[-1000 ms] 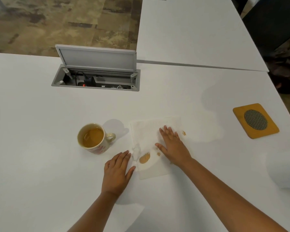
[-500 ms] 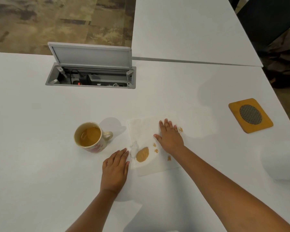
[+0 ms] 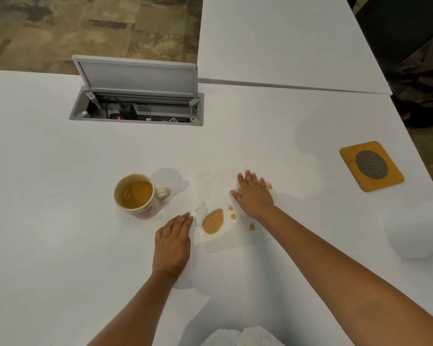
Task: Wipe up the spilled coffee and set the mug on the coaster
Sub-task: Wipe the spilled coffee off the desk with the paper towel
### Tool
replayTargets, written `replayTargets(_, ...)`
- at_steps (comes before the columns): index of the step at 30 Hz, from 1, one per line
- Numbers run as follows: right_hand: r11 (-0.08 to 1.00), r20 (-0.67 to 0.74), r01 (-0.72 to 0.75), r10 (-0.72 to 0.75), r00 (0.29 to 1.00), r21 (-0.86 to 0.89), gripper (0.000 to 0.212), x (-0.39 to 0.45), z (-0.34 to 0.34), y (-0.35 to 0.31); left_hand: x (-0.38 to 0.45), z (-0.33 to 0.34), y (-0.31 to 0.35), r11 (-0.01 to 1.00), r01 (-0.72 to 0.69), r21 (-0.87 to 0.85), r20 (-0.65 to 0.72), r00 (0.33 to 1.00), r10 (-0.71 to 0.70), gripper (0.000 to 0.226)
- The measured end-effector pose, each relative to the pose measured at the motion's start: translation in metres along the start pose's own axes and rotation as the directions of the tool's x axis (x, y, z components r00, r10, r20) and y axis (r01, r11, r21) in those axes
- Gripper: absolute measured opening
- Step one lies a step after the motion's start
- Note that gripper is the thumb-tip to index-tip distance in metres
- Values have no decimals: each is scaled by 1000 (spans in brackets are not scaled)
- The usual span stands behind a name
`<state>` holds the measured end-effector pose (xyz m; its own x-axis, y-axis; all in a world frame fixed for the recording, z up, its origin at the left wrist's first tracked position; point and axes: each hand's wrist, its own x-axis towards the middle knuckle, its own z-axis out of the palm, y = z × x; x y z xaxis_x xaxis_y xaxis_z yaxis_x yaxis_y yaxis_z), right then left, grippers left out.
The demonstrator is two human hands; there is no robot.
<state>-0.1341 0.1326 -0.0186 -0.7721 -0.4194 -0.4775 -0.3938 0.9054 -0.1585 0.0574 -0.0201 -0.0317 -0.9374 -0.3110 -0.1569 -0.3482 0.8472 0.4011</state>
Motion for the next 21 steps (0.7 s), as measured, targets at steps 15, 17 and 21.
replayTargets(15, 963, 77, 268, -265, 961, -30, 53, 4, -3, -64, 1, 13, -6, 990, 108, -90, -67, 991, -114, 40)
replayTargets(17, 970, 82, 241, -241, 967, 8, 52, 5, -3, -65, 1, 14, -6, 991, 103, -87, -70, 992, -110, 40)
replayTargets(21, 980, 74, 190, -195, 978, 65, 49, 6, -10, -65, 1, 14, -6, 989, 98, -108, -92, 990, -108, 40)
